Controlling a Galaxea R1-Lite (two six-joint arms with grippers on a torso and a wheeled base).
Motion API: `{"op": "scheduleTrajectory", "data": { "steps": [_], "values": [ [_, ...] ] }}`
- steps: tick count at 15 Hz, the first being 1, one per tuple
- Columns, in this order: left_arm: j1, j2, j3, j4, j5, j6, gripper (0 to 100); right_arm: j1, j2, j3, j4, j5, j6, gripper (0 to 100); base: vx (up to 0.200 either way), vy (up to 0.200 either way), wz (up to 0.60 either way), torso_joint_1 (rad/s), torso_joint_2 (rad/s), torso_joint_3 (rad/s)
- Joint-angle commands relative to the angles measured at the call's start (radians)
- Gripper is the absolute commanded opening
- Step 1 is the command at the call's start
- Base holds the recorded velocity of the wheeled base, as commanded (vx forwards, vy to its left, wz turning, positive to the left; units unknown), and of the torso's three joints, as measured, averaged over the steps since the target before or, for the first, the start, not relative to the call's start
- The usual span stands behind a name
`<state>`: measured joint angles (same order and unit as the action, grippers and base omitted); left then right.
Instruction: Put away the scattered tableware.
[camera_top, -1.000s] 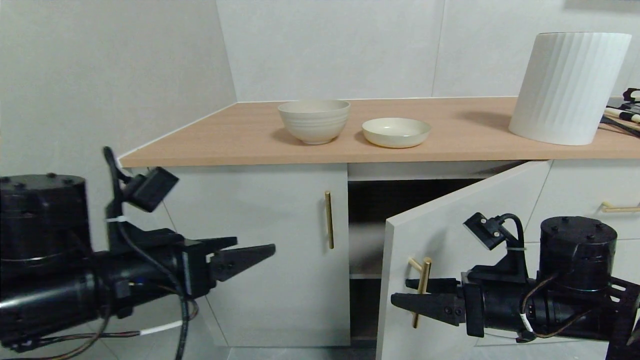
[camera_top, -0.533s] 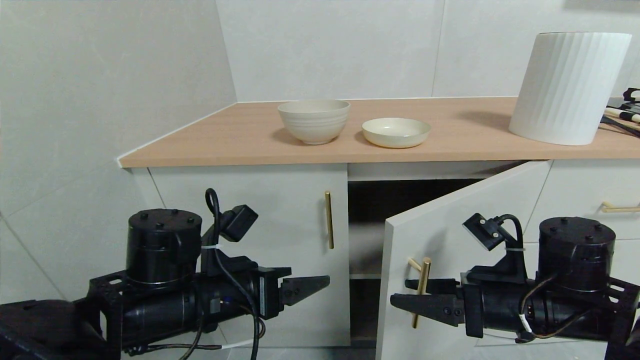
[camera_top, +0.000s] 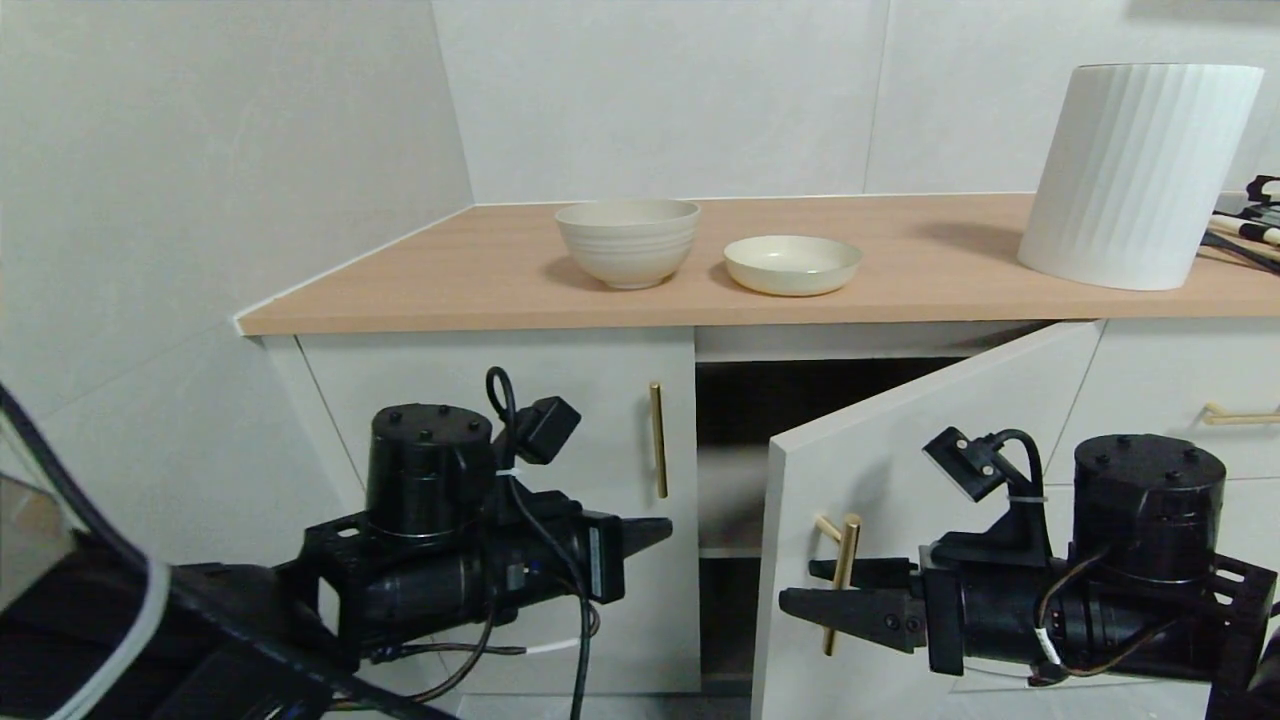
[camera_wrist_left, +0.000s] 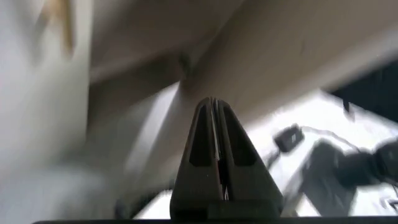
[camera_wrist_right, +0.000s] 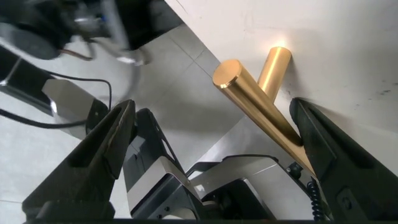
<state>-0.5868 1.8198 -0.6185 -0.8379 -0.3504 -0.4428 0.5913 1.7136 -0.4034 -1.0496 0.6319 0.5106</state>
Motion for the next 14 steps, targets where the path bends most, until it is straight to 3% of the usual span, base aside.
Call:
{"op": "scheduleTrajectory", "data": {
  "steps": [1, 2, 3, 5, 10, 14],
  "values": [
    [-0.031, 0.246, -0.076, -0.207, 0.007, -0.004, 0, 0.001, 0.0, 0.0, -0.001, -0.001, 0.0, 100, 0.0, 0.0, 0.0, 0.0, 0.0, 0.0],
    [-0.054, 0.312, -0.072, -0.336, 0.005, -0.004, 0, -0.001, -0.002, -0.003, -0.001, -0.001, -0.001, 100, 0.0, 0.0, 0.0, 0.0, 0.0, 0.0],
    [-0.062, 0.345, -0.075, -0.403, 0.001, -0.005, 0, -0.005, 0.0, -0.003, -0.001, -0.003, -0.001, 100, 0.0, 0.0, 0.0, 0.0, 0.0, 0.0],
    [-0.085, 0.368, -0.092, -0.446, -0.018, 0.001, 0, -0.008, -0.003, 0.0, -0.018, -0.005, -0.001, 100, 0.0, 0.0, 0.0, 0.0, 0.0, 0.0],
    [-0.125, 0.355, -0.162, -0.422, -0.021, 0.003, 0, -0.038, -0.008, 0.009, -0.044, -0.063, -0.054, 100, 0.0, 0.0, 0.0, 0.0, 0.0, 0.0],
    [-0.142, 0.332, -0.194, -0.377, -0.021, 0.001, 0, -0.1, -0.086, 0.126, -0.036, -0.097, -0.133, 100, 0.0, 0.0, 0.0, 0.0, 0.0, 0.0]
  ]
}}
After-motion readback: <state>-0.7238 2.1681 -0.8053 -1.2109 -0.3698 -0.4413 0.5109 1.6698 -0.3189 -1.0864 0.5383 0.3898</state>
